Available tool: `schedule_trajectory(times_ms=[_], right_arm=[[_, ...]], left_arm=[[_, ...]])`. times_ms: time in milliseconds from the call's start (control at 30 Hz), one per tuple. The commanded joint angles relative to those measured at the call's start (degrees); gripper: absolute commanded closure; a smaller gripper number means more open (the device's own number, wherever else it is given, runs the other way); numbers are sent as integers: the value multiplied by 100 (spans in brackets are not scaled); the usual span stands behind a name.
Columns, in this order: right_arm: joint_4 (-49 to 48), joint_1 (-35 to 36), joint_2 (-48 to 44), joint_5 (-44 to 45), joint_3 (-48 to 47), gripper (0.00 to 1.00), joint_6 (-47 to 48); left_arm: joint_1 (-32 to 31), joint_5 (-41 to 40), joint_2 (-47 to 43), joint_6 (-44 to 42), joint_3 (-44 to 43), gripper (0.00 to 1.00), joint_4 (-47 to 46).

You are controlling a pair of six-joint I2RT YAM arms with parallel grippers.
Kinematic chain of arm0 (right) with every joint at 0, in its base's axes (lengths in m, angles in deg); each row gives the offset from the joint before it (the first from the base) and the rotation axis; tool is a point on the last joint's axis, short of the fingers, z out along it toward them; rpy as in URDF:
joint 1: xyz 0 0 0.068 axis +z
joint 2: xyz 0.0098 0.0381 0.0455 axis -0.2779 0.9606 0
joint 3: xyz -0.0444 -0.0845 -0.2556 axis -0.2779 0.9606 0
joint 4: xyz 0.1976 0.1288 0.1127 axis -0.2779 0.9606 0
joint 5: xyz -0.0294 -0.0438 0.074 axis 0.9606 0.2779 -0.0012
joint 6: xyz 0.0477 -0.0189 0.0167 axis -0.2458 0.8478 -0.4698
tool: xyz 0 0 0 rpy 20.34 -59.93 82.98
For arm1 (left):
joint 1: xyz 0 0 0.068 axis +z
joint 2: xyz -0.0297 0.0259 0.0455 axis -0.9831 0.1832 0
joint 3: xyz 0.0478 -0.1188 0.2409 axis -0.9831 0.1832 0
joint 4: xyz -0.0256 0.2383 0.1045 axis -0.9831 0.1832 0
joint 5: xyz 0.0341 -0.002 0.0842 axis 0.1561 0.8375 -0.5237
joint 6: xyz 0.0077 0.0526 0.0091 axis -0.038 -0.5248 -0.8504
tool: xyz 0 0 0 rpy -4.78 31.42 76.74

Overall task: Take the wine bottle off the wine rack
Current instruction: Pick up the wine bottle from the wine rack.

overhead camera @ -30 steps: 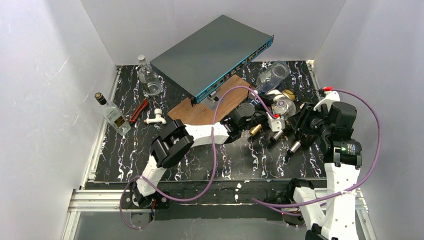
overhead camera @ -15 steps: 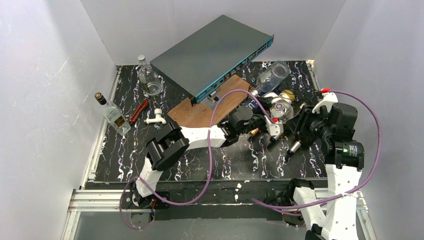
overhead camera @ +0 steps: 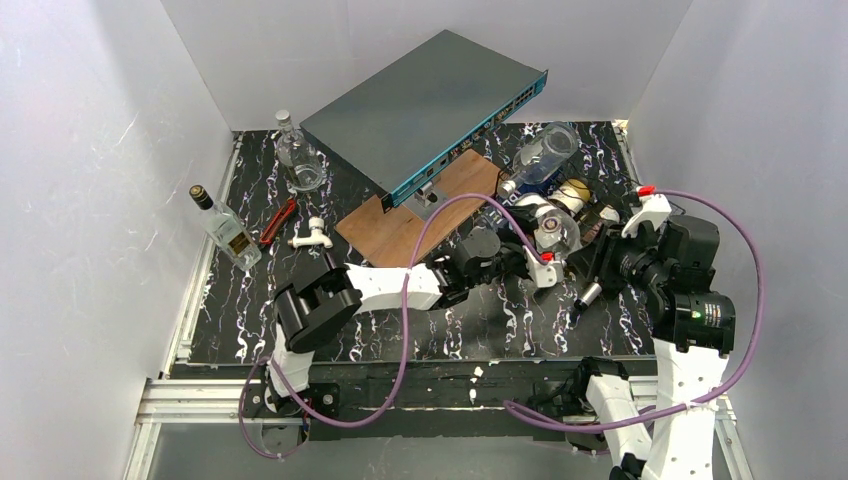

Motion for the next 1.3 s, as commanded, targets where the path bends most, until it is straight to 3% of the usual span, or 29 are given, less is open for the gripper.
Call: schedule_trajectory(times_ms=[0, 967, 1267], right_arm=[[-89, 249, -187, -2275, -258, 99, 4], [626, 308, 404, -3333, 167, 99, 1054], [658, 748, 891, -3208, 157, 99, 1401]], left_arm=[[-312, 82, -787, -149, 69, 5, -1120], [-723, -965, -1470, -136, 1402, 4, -1369], [-843, -1313, -1604, 61, 1797, 4, -1460]])
